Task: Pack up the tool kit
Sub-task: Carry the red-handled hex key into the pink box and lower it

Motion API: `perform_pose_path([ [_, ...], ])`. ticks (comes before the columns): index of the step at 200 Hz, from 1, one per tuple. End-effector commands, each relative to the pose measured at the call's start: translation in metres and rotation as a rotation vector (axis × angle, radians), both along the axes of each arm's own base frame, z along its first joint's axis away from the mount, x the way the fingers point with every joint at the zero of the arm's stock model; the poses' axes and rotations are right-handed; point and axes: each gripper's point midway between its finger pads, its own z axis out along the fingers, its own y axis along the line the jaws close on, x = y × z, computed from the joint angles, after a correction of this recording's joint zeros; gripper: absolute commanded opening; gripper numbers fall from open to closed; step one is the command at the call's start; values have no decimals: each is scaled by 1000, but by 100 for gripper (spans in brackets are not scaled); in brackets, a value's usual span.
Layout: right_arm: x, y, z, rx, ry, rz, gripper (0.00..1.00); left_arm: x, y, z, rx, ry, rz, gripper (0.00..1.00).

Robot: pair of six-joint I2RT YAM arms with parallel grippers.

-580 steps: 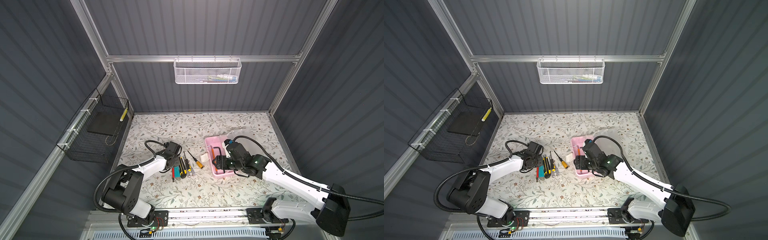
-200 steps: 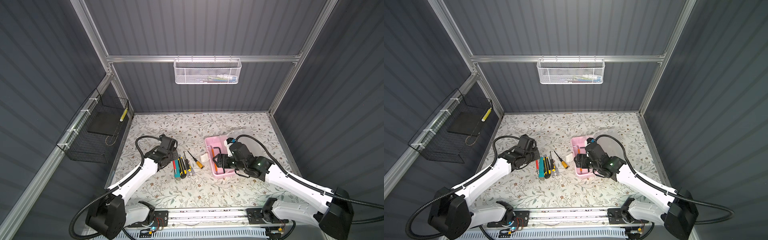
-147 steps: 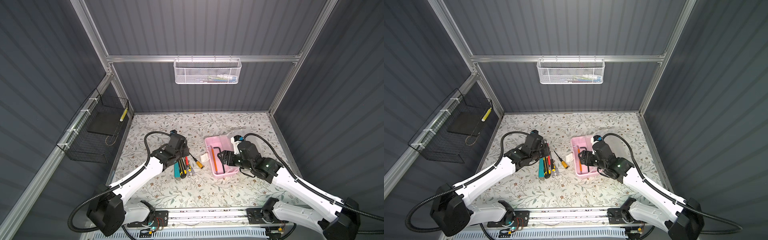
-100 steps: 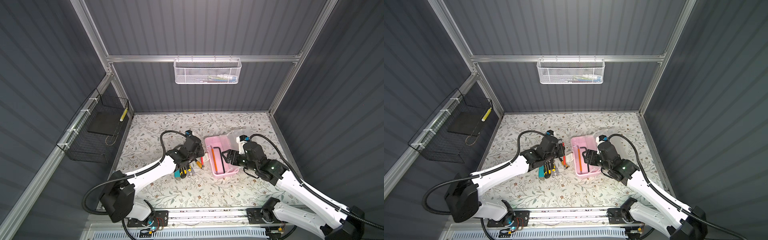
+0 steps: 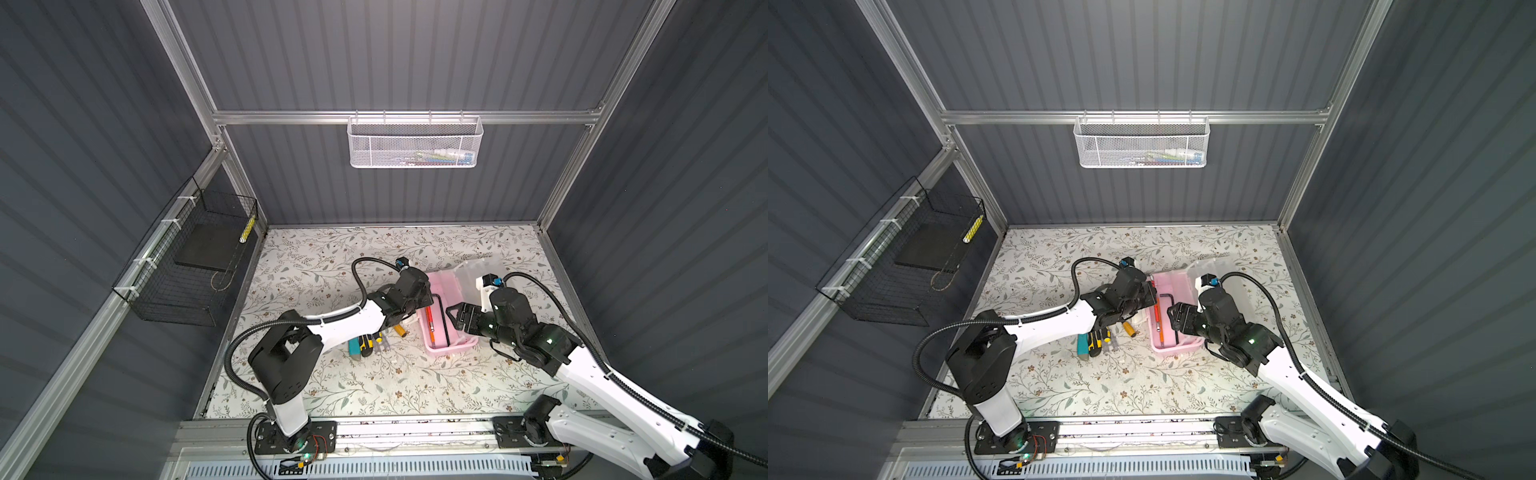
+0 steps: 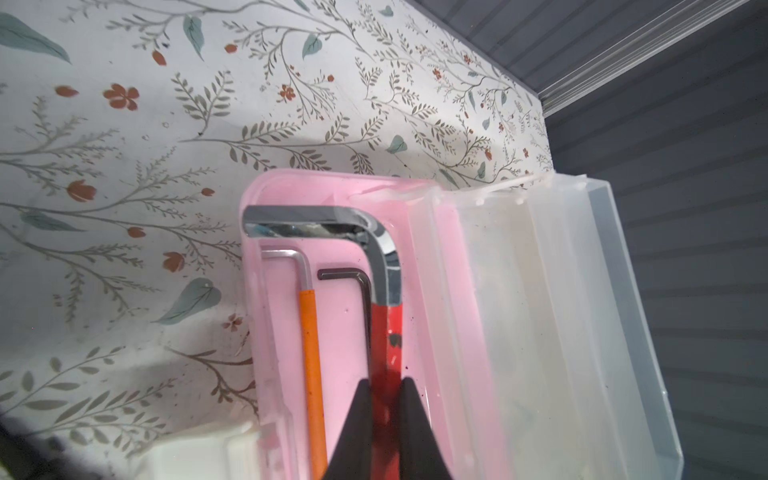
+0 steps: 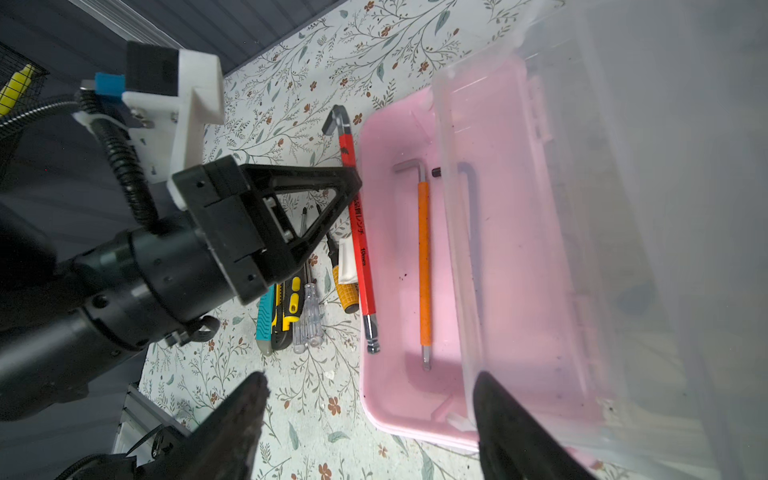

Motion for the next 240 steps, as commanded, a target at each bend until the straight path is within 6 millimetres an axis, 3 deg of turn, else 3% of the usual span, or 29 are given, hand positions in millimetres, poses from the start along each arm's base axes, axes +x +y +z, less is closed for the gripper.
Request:
perform_pose_path([
  [1, -5, -8, -10, -26, 30, -15, 78, 6, -23, 16, -72, -20, -13, 0],
  [43, -8, -12, -15, -29, 37, -27, 78, 8, -34, -13, -36, 25, -23, 0],
  [80, -10, -10, -25, -22, 62, -26, 78, 8, -31, -36, 13, 65, -10, 0],
  [164, -9, -8, -31, -23, 76, -26, 78, 5, -34, -50, 40, 99, -24, 0],
  [180, -8, -7, -34, -26, 84, -25, 78, 5, -34, -53, 47, 103, -27, 13],
  [196, -9, -6, -34, -24, 89, -21, 78, 5, -35, -52, 43, 102, -31, 34],
  [215, -9, -7, -33, -23, 86, -24, 78, 6, -35, -48, 43, 91, -33, 40],
  [240, -9, -7, -32, -25, 82, -23, 78, 7, -34, -42, 48, 72, -34, 42],
])
